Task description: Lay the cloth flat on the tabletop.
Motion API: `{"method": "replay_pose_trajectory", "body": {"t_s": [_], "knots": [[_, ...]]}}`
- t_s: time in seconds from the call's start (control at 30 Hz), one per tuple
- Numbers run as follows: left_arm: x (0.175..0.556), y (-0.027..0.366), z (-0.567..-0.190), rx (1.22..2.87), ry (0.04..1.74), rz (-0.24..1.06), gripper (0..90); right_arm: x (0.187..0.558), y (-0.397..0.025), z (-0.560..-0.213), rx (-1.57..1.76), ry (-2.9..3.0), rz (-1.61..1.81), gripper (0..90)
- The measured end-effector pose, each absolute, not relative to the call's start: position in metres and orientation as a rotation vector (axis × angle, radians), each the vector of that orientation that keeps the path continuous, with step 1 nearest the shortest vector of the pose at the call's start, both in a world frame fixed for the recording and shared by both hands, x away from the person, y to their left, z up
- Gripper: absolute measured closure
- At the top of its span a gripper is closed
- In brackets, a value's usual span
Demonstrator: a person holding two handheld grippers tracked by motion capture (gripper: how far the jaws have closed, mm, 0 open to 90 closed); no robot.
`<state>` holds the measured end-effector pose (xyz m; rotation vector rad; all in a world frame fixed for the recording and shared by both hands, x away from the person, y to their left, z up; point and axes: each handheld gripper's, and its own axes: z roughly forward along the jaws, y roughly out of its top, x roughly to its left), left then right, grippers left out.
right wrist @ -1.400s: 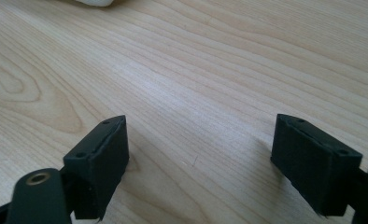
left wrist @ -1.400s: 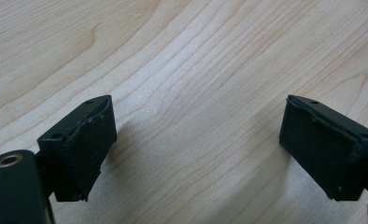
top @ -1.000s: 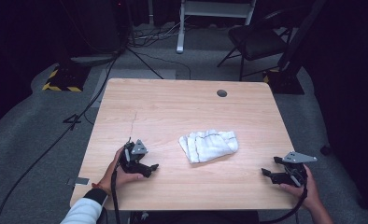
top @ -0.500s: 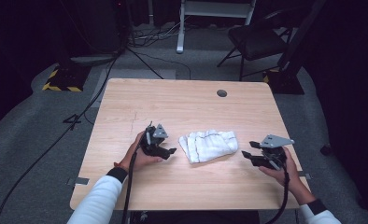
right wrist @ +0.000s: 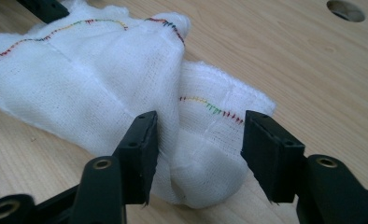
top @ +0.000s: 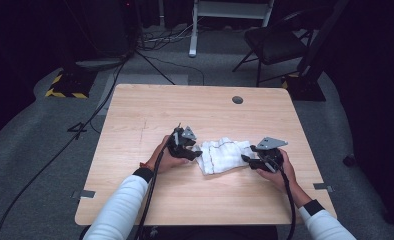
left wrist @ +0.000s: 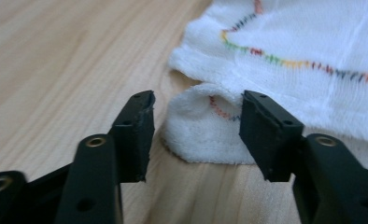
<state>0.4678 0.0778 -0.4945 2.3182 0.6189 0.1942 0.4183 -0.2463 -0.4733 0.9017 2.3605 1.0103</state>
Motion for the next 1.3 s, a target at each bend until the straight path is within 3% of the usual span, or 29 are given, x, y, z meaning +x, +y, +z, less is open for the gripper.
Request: {"method": "replay_pose_trajectory", "body": {"t_s": [0.1,0.27,0.43,0.67,1.03,1.3], "knots": [[0.466,0.078,-0.494,2.319,0.581,0.174,66.2,0.419,-0.247,-0.475,0.900,2.380,0.999,53.1],[0.460,0.079,-0.489,2.360,0.523,0.189,83.0,0.422,-0.242,-0.475,0.867,2.374,0.933,65.5],[0.452,0.087,-0.487,2.358,0.510,0.189,84.6,0.434,-0.237,-0.478,0.887,2.315,0.890,66.5],[0.432,0.103,-0.486,2.326,0.554,0.178,85.3,0.456,-0.224,-0.481,0.938,2.251,0.898,57.5],[0.400,0.095,-0.482,2.358,0.443,0.155,85.6,0.422,-0.196,-0.445,0.722,2.355,1.105,49.9],[0.403,0.093,-0.487,2.387,0.442,0.154,85.6,0.402,-0.133,-0.454,0.529,2.504,1.043,46.3]]}}
